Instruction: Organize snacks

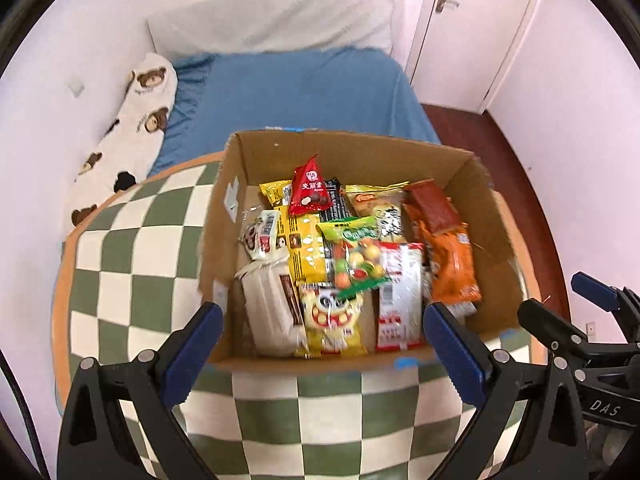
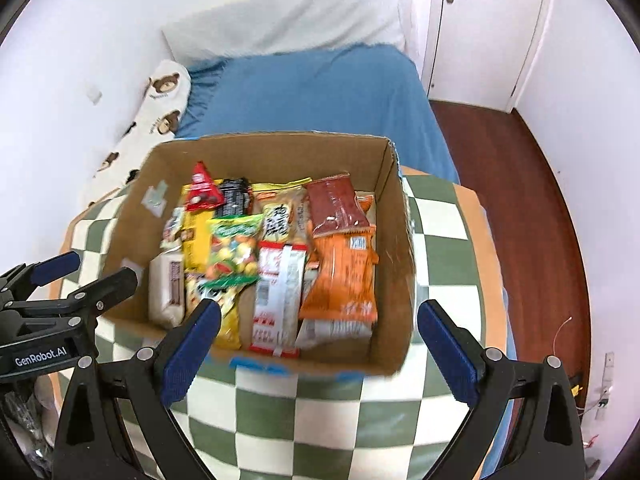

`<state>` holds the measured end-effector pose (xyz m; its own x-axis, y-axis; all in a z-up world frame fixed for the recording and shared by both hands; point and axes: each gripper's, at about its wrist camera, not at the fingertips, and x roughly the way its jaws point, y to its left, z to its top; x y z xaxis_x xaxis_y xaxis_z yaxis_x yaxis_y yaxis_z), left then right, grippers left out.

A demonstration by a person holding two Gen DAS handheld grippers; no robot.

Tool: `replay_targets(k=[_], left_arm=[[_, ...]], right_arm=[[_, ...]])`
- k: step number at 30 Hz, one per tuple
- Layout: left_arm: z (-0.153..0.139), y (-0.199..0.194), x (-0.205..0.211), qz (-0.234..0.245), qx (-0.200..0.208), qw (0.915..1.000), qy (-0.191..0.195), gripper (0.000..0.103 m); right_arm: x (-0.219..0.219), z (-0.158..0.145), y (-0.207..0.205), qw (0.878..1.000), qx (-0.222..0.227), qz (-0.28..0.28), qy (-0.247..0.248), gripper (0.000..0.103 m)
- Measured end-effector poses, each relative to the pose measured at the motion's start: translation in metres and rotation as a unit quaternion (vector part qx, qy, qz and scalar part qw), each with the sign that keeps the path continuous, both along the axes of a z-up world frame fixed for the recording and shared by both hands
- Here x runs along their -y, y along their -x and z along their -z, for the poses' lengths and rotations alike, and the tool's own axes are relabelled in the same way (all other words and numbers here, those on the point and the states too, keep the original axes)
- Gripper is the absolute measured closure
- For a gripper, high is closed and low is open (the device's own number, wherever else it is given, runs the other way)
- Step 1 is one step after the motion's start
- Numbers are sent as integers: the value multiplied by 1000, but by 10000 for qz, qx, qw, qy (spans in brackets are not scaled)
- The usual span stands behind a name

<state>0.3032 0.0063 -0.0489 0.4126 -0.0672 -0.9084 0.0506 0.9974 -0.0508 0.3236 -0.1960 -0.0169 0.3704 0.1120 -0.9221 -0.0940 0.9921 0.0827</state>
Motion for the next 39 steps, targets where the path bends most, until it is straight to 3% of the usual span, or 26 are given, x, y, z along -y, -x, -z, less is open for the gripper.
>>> replay_targets(k=[13,20,29,39], left_arm=[[-70,121,2,22,779,9970,33,0],[-102,165,-1,-31,1213,9926,-81,0],[-131,205,2,-2,1658,9860,-187,0],[-133,215,1,-43,1723,9850,-56,0]], right_arm=[[5,-98,139,9934,1137,-92,-136,3],[11,-131,191,9893,1443,-58,-201,2],[16,-158,229,9862,1618,16,-360,2],[16,-168,243,9834,1799,20,-239,0]])
